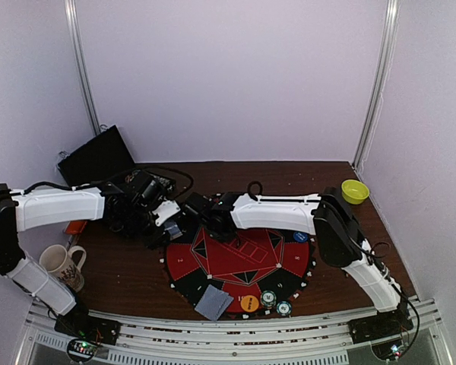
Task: Distribute texas hold em gaming equipment
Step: Flop the poker card in the community card area.
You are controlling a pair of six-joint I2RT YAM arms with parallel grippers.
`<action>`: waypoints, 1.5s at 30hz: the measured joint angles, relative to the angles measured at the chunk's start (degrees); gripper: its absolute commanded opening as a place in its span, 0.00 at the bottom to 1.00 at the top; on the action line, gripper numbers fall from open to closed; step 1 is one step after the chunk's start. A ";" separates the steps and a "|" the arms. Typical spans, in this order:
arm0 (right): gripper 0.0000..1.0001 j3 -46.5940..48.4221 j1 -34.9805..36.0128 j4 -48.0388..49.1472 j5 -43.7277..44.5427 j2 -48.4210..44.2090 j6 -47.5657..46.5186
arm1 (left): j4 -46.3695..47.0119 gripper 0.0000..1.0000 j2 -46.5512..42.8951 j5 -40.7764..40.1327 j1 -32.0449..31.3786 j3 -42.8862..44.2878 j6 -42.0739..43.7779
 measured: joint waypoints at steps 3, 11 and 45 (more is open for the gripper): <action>0.00 1.38 1.03 -1.57 0.00 0.00 0.04 | -0.04 0.49 -0.50 -0.22 0.17 0.00 0.02; 0.00 -2.45 -3.23 -2.60 -0.96 -5.57 1.55 | 0.00 0.49 -1.44 -0.26 0.42 0.00 0.15; 0.00 9.99 -1.29 1.64 -23.34 6.78 9.22 | 0.13 0.49 -2.93 0.17 8.59 -0.02 0.20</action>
